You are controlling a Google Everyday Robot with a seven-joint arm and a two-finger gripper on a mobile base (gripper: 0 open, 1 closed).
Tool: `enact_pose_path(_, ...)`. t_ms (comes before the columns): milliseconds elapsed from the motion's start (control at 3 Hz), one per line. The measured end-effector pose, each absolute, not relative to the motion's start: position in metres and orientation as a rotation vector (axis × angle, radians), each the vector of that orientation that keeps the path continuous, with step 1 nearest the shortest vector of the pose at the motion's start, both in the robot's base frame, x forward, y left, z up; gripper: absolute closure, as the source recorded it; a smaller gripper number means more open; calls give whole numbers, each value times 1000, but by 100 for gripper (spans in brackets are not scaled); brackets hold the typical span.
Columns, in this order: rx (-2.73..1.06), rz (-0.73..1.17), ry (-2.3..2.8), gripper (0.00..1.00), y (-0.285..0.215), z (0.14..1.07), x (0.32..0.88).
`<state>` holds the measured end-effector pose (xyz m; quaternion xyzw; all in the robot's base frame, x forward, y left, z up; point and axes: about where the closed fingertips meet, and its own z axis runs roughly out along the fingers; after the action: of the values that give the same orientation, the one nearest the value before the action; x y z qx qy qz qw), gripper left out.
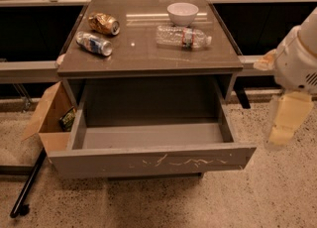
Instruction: Close top drawer
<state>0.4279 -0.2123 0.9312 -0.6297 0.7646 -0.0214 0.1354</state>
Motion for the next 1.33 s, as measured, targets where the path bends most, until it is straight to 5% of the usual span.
enact_pose_path(667, -2035, 91, 2191, 0, -199, 805, 397)
enact_pose_path(1333, -2098, 233, 2236, 43, -188, 715, 371)
